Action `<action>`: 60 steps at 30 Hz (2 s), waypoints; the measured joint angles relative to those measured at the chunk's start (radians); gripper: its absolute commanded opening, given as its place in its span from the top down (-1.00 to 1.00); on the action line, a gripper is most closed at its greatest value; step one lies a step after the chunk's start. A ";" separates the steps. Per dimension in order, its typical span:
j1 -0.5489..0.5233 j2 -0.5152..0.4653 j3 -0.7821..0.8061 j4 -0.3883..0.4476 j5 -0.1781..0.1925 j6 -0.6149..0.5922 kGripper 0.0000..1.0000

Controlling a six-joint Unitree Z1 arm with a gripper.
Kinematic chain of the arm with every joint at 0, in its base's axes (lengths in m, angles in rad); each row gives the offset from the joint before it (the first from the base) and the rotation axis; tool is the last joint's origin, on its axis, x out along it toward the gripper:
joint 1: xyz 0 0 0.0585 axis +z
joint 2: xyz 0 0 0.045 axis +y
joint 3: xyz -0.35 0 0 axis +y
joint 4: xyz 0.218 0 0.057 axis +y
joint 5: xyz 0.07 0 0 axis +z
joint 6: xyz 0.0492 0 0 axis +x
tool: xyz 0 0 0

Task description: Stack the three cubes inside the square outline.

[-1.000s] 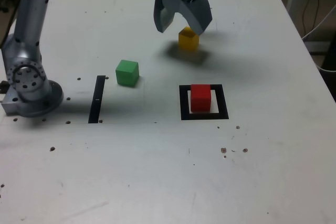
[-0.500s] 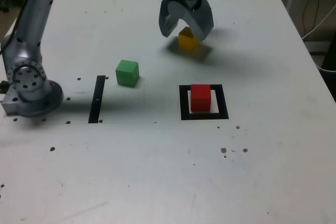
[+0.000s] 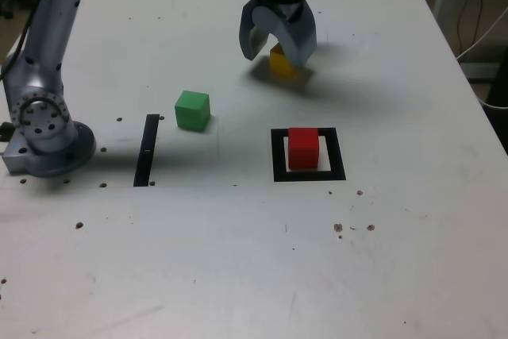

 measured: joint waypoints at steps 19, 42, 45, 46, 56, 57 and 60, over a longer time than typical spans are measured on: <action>0.000 -0.005 0.009 -0.031 0.002 -0.033 0.30; -0.035 -0.101 -0.008 0.095 -0.008 -0.122 0.42; -0.094 -0.168 -0.028 0.146 -0.010 -0.180 0.42; -0.116 -0.183 -0.036 0.162 -0.010 -0.198 0.42; -0.320 -0.238 -0.034 0.226 -0.014 -0.451 0.50; -0.338 -0.247 -0.025 0.226 -0.015 -0.477 0.53; -0.399 -0.278 -0.022 0.226 -0.031 -0.560 0.57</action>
